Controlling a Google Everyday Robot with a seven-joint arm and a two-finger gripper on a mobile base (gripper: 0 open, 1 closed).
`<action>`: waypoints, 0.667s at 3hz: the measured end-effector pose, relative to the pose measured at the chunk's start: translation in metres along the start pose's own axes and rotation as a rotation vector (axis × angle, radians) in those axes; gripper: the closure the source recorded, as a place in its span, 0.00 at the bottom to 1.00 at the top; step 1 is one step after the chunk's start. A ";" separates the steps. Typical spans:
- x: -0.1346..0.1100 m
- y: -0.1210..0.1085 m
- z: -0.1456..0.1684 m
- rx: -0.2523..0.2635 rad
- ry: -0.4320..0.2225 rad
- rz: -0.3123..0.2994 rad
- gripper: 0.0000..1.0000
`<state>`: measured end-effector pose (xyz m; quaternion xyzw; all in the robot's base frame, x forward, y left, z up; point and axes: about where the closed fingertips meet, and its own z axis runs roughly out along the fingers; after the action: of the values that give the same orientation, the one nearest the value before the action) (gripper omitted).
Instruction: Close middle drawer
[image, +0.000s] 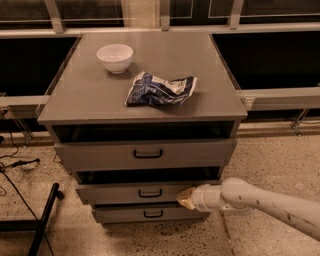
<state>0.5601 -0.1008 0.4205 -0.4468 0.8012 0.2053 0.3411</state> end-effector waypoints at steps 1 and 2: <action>-0.005 -0.014 0.014 0.015 -0.010 -0.020 1.00; -0.010 -0.028 0.022 0.043 -0.024 -0.035 1.00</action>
Offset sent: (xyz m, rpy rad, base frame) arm 0.0432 0.0033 -0.0105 -0.0150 -0.0598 -0.0121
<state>0.5956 -0.0953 0.4118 -0.4508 0.7934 0.1872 0.3636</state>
